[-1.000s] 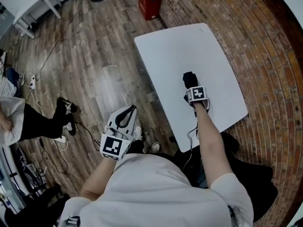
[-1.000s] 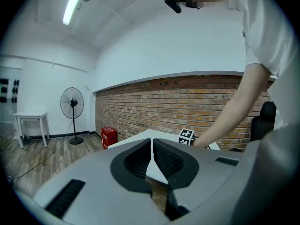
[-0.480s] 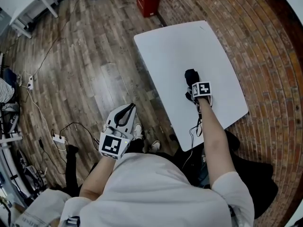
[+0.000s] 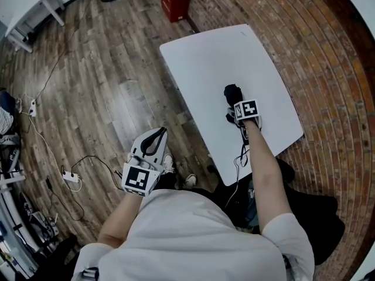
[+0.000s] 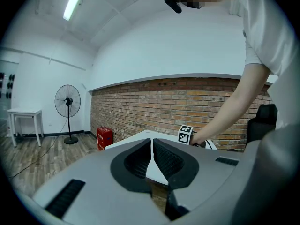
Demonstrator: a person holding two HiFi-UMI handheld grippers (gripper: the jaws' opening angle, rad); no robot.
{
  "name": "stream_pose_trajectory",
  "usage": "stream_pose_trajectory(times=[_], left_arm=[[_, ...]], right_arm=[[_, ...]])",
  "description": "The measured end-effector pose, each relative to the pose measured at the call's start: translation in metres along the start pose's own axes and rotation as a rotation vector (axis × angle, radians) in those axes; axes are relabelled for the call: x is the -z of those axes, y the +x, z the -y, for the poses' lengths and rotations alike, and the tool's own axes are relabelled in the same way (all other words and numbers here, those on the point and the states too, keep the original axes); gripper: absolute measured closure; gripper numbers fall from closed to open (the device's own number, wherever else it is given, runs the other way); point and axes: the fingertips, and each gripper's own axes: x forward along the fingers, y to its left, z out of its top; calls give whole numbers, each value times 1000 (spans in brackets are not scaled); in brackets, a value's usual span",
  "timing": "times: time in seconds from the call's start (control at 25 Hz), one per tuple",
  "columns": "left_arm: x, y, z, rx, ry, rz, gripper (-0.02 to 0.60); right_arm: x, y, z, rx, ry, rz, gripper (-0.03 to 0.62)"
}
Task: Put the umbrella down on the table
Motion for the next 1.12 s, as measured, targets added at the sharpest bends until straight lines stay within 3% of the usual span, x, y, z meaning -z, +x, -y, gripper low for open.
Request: stream_pose_trajectory(times=[0.36, 0.88, 1.0, 1.12], left_arm=[[-3, 0, 9, 35, 2, 9, 546], [-21, 16, 44, 124, 49, 49, 546], [-24, 18, 54, 140, 55, 55, 546], [-25, 20, 62, 152, 60, 56, 546]], right_arm=[[4, -20, 1, 60, 9, 77, 243], [32, -57, 17, 56, 150, 183, 244], [43, -67, 26, 64, 197, 222, 317], [54, -78, 35, 102, 239, 255, 447]])
